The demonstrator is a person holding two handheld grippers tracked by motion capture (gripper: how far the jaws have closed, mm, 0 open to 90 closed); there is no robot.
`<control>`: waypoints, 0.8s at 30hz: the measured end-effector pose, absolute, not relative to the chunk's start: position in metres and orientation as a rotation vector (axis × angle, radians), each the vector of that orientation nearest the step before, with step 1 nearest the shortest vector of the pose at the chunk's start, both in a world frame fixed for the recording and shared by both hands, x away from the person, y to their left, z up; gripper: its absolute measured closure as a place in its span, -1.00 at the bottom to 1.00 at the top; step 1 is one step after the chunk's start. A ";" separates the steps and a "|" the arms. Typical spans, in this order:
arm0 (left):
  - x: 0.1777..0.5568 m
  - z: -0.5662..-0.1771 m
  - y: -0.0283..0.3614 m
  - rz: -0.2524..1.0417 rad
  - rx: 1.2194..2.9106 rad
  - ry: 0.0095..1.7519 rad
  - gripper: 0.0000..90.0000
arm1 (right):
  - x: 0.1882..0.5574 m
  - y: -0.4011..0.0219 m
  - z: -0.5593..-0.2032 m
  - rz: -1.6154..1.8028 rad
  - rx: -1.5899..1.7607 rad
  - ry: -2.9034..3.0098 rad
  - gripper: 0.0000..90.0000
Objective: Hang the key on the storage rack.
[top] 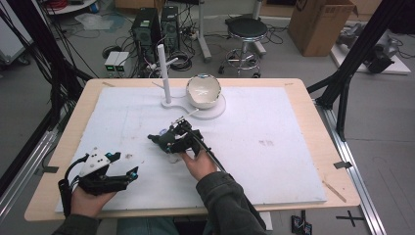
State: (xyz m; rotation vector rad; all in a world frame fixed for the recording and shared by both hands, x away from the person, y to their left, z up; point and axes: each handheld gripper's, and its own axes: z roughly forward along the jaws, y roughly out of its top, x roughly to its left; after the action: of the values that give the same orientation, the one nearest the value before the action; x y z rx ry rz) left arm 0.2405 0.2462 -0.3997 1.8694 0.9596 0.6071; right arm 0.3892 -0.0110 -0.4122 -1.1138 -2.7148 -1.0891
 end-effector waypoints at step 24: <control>0.241 -0.399 0.246 0.615 1.862 0.954 -0.52 | 0.386 -0.004 -0.408 -1.082 -1.168 -2.701 -0.39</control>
State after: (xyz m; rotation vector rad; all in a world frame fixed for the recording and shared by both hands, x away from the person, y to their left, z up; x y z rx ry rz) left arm 0.2409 0.2456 -0.3986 1.8620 0.9542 0.6153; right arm 0.3863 -0.0038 -0.4076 -1.1675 -2.7009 -1.0821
